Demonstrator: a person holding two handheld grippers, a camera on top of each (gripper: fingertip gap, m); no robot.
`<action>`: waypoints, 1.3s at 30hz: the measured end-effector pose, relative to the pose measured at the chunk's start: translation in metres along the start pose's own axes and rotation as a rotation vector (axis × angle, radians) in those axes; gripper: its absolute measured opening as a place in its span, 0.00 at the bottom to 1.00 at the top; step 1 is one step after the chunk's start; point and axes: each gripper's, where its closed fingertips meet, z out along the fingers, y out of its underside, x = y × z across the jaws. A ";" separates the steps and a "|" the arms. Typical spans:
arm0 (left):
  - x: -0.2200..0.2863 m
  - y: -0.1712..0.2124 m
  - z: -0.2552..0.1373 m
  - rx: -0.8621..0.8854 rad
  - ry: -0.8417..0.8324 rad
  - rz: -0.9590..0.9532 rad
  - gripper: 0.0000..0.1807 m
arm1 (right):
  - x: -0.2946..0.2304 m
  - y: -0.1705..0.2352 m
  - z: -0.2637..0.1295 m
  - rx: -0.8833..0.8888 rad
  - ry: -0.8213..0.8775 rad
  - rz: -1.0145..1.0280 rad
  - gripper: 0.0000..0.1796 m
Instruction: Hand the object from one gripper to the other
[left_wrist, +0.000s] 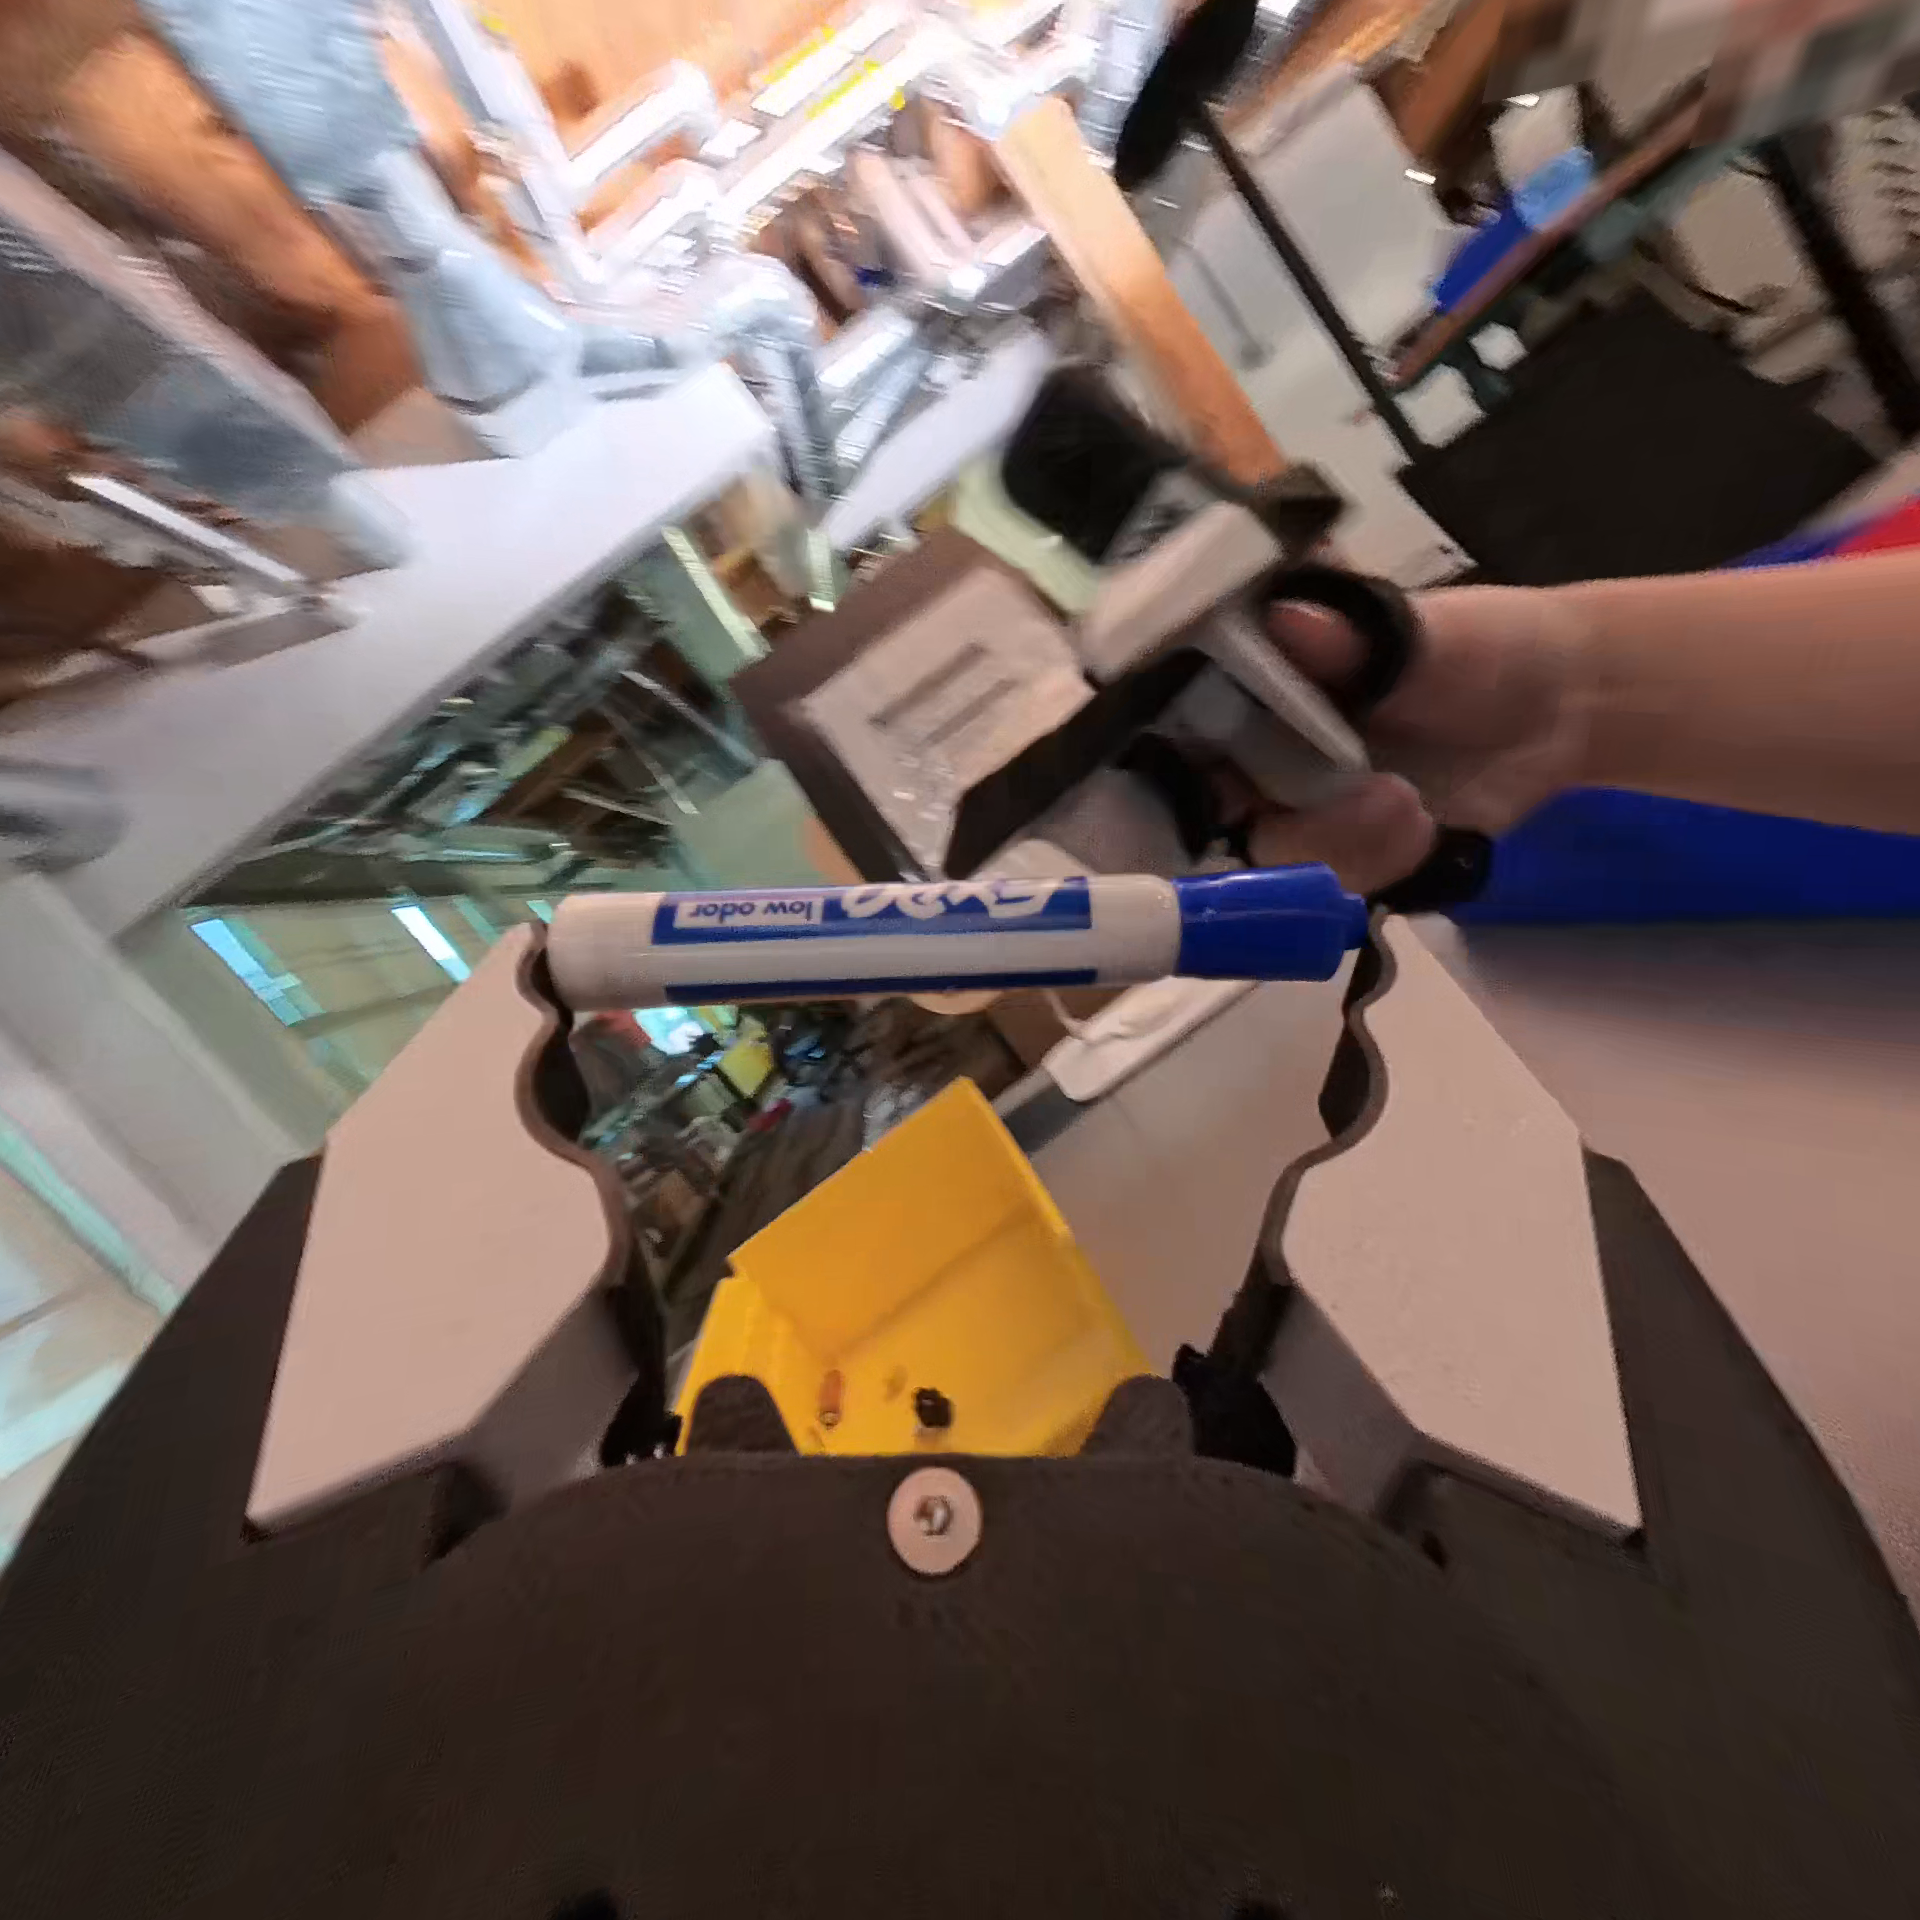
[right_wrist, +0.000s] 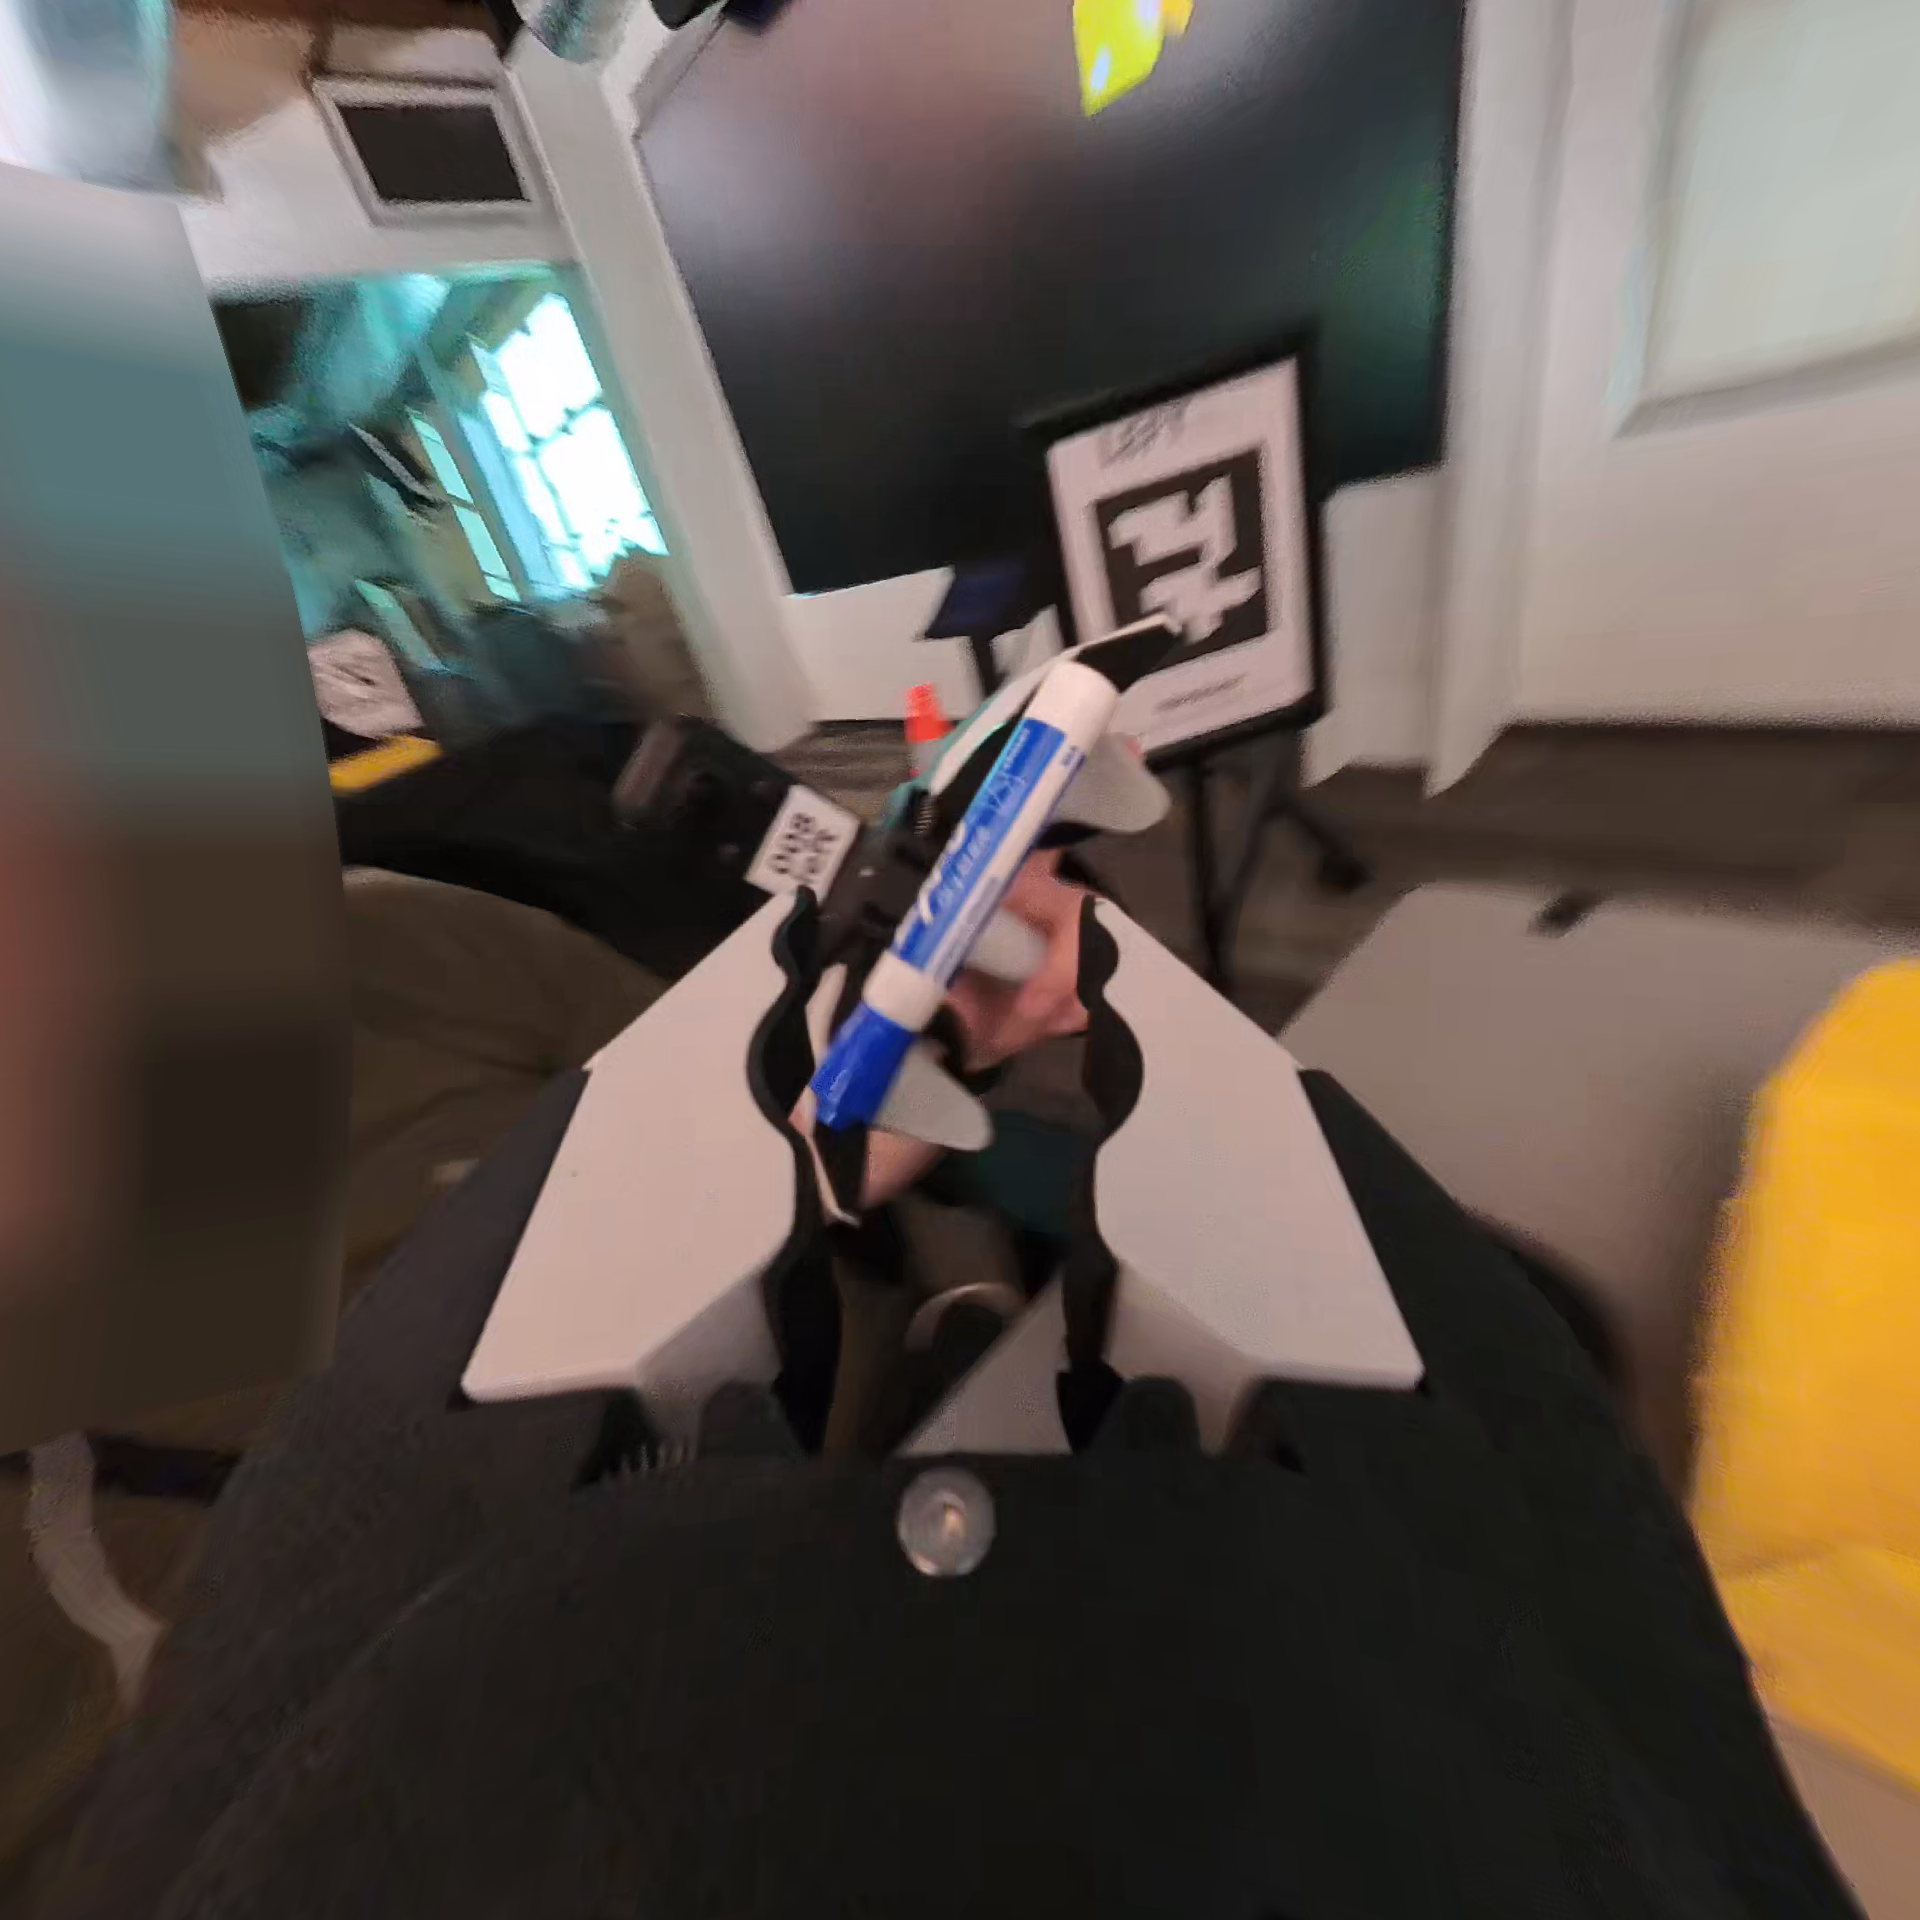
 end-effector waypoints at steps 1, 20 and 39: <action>-0.014 -0.002 -0.003 0.017 -0.070 -0.013 0.80 | 0.005 -0.006 -0.002 0.020 0.077 -0.123 0.27; -0.047 0.015 -0.004 -0.169 -0.518 0.460 0.79 | 0.037 0.019 0.033 -0.389 0.637 -0.803 0.09; -0.026 0.006 -0.017 -0.109 0.125 -0.578 0.44 | 0.035 -0.012 -0.015 -0.636 0.910 -1.854 0.09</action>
